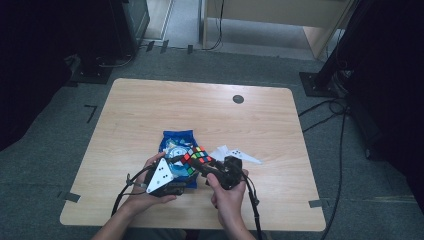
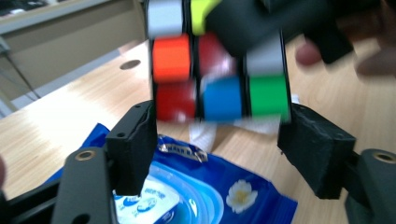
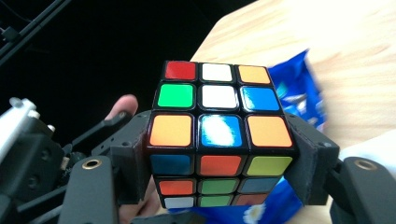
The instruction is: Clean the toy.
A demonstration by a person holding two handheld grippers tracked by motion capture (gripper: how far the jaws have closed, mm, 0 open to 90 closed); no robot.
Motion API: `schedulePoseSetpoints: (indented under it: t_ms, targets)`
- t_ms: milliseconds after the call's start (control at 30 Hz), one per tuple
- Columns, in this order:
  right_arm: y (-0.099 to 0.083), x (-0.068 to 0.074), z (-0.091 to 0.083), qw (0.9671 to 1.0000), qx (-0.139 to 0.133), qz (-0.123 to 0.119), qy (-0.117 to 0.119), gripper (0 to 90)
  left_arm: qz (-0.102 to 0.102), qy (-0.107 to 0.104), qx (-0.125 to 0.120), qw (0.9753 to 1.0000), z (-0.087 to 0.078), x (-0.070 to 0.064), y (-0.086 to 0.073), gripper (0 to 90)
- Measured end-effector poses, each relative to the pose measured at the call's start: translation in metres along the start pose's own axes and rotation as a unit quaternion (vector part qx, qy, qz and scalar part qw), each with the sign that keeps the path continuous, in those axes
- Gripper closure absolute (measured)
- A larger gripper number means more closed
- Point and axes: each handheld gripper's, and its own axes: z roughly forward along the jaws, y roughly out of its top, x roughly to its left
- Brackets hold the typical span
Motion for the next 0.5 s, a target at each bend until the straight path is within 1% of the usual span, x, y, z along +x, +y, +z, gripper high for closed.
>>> schedulePoseSetpoints:
  t_ms: [33,67,100,133,167,200,267,300,367,400,433,500]
  targets:
    - [0.005,-0.002,-0.004,1.0000,0.002,-0.002,-0.001,34.7,0.006,-0.004,0.005,1.0000,0.000,0.001,-0.001,28.3]
    - [0.008,-0.004,-0.007,1.0000,0.004,-0.004,0.001,34.8,0.015,-0.005,0.015,0.9998,-0.001,0.004,-0.004,28.1]
    - [0.013,-0.006,-0.010,0.9999,0.012,0.000,0.007,34.8,0.018,-0.002,0.019,0.9997,-0.001,0.005,-0.005,27.4]
    - [0.014,-0.007,-0.011,0.9998,0.017,0.000,0.009,34.8,0.018,0.001,0.023,0.9996,0.000,0.007,-0.006,27.1]
    - [0.015,-0.007,-0.011,0.9995,0.029,0.003,0.015,34.7,0.012,0.002,0.022,0.9997,0.000,0.009,-0.007,26.6]
    - [0.014,-0.007,-0.009,0.9987,0.047,0.001,0.022,34.7,0.010,0.004,0.020,0.9997,0.000,0.009,-0.006,26.0]
    - [0.011,-0.003,-0.003,0.9974,0.068,-0.008,0.024,34.7,0.011,0.001,0.017,0.9998,0.000,0.009,-0.004,25.4]
    - [0.009,-0.001,0.000,0.9966,0.078,-0.014,0.023,34.7,0.018,0.004,0.022,0.9996,0.000,0.008,-0.005,23.8]
    - [0.007,0.002,0.002,0.9965,0.079,-0.024,0.014,34.6,0.018,-0.001,0.023,0.9996,0.000,0.007,-0.006,23.5]
    - [0.007,0.003,0.002,0.9963,0.082,-0.023,0.013,34.6,0.010,-0.008,0.018,0.9998,0.000,0.007,-0.006,22.9]
    - [0.007,0.003,0.003,0.9960,0.085,-0.019,0.018,34.5,0.008,-0.012,0.015,0.9998,0.000,0.006,-0.006,21.1]
    - [0.007,0.002,0.005,0.9954,0.091,-0.011,0.027,34.4,0.010,-0.015,0.008,0.9998,0.001,0.002,-0.003,19.2]
